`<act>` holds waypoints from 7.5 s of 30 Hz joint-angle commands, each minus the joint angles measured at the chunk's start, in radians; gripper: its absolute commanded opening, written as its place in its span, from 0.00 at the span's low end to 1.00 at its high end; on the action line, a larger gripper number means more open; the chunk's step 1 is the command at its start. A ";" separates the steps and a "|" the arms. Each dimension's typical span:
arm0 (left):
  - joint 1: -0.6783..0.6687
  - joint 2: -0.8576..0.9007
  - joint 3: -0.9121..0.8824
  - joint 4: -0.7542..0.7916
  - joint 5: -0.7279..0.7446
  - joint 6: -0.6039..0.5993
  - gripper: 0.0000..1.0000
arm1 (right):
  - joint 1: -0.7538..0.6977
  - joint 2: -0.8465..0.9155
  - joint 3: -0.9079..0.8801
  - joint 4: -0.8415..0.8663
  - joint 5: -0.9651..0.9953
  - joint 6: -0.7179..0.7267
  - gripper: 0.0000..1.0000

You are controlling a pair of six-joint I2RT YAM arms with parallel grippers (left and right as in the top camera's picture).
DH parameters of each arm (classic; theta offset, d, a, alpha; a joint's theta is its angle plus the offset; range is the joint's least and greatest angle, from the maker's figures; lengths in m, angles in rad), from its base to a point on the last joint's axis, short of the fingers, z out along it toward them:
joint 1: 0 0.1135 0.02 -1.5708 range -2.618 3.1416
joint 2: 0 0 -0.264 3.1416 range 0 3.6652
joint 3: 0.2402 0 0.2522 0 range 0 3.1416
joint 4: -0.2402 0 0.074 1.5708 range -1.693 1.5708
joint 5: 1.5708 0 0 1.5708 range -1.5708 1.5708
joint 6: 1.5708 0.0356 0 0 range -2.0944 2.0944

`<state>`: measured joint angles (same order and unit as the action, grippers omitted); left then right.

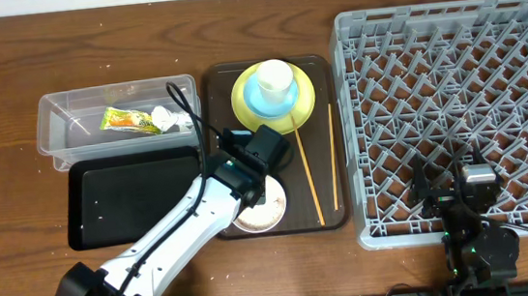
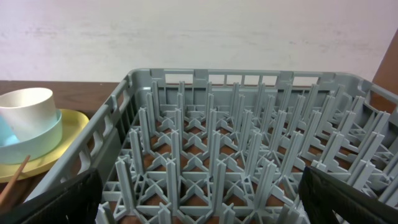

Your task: Sort waste into correct bins and load items into the dishwasher rack

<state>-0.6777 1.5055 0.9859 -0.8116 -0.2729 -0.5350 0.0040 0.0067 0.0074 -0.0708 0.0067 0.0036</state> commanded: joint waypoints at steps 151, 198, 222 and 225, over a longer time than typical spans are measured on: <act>0.375 0.011 -0.172 0.043 0.160 -0.002 0.06 | 0.004 0.000 -0.002 -0.003 -0.004 0.003 0.99; 0.375 0.011 -0.172 -0.130 0.077 0.073 0.06 | 0.004 0.000 -0.002 -0.003 -0.004 0.003 0.99; 0.375 0.011 -0.184 -0.113 0.270 0.093 0.06 | 0.004 0.000 -0.002 -0.003 -0.004 0.003 0.99; 0.375 0.011 -0.184 -0.123 0.262 0.099 0.06 | 0.004 0.000 -0.002 -0.003 -0.004 0.003 0.99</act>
<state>-0.3065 1.5112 0.8104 -0.9260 -0.0063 -0.4469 0.0040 0.0067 0.0074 -0.0708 0.0067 0.0036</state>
